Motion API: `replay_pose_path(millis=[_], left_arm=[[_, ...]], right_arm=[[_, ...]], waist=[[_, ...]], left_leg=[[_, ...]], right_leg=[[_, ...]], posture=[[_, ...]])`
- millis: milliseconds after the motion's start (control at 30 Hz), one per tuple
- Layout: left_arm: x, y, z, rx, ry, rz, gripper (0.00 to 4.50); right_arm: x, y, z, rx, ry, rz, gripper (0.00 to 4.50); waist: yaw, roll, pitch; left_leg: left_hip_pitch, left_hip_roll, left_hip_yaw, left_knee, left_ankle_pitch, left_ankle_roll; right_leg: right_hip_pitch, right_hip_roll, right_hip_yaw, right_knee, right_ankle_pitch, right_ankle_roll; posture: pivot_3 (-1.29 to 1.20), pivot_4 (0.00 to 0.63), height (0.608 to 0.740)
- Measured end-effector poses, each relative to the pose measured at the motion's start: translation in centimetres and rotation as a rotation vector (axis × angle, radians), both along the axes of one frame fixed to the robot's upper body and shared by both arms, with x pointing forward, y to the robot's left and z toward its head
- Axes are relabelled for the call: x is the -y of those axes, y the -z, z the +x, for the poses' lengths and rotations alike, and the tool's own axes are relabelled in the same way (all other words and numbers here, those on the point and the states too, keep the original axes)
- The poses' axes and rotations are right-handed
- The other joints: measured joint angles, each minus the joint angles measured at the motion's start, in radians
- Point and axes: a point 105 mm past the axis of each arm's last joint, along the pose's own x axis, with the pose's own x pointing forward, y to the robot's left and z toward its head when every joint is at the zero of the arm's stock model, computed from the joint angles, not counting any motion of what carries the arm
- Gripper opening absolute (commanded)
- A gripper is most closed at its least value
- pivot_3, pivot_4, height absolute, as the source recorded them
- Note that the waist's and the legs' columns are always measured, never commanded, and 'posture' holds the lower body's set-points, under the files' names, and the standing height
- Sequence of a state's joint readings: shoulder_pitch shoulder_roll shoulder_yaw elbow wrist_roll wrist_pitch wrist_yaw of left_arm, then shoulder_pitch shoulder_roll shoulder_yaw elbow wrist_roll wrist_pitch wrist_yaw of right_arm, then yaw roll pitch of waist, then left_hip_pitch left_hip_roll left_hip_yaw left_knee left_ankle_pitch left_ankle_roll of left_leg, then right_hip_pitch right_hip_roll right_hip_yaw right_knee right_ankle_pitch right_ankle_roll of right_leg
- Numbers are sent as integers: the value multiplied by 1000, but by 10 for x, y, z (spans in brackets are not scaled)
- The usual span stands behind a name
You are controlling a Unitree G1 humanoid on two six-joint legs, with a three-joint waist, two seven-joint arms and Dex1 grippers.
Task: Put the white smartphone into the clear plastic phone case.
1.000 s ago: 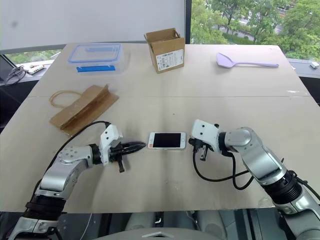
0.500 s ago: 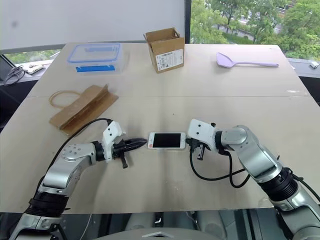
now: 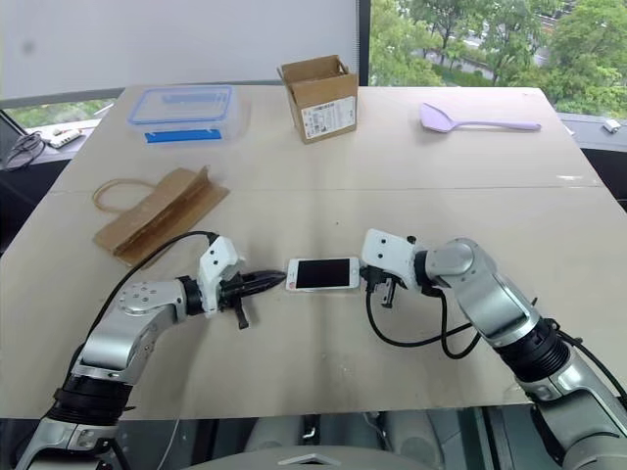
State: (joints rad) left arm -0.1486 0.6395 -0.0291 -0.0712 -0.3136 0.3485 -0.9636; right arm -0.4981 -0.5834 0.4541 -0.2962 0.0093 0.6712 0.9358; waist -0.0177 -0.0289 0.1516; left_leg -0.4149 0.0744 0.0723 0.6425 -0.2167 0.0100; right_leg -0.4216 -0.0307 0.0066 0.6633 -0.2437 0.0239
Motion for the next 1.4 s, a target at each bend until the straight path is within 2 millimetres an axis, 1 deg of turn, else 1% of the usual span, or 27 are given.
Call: replay_pose_path(millis=[567,733,933,1100,1167,1233,1300,1400], left_arm=[[-4,3,-6,22,-19,-20,45],[-6,3,-11,6,-16,-9,45],[-6,2,-12,-18,-28,-7,45],[-9,-3,-11,-16,-25,-10,45],[-7,-13,-9,-7,-7,-60,45],[-4,-25,-10,1,26,-118,45],[1,-30,-13,-2,66,-143,45],[13,-25,-17,-27,112,-158,45]], right_arm=[[-1,4,-6,-62,-14,28,0],[-4,12,-14,-109,-35,36,0],[-7,13,-14,-119,-34,51,0],[-1,14,-16,-136,-13,88,0],[3,15,-16,-136,-1,94,0],[10,11,-13,-118,31,109,0],[16,2,-11,-91,61,140,0],[16,-6,-12,-67,69,173,0]], waist=[[-3,0,0],[-3,0,0],[-3,0,0],[1,0,0],[4,0,1],[6,0,1],[6,0,1],[6,-1,1]], left_leg=[[0,0,0,-1,0,0],[0,0,0,-3,0,0],[1,0,0,-3,0,0],[0,0,0,-3,0,0],[-1,0,0,-3,0,0],[-1,0,0,-2,0,0],[-1,-1,0,-2,0,0],[-1,-1,0,-2,0,0]], right_leg=[[0,0,0,0,0,0],[0,0,0,-1,0,0],[0,1,0,0,0,0],[-1,0,0,-1,0,0],[-1,0,0,-1,0,0],[-1,0,0,-1,0,0],[0,-1,0,-1,0,0],[0,0,0,-1,1,1]], posture=[[0,150,740],[0,150,740],[0,150,740],[0,150,740],[0,150,740],[0,150,740],[0,150,740],[0,150,740]])
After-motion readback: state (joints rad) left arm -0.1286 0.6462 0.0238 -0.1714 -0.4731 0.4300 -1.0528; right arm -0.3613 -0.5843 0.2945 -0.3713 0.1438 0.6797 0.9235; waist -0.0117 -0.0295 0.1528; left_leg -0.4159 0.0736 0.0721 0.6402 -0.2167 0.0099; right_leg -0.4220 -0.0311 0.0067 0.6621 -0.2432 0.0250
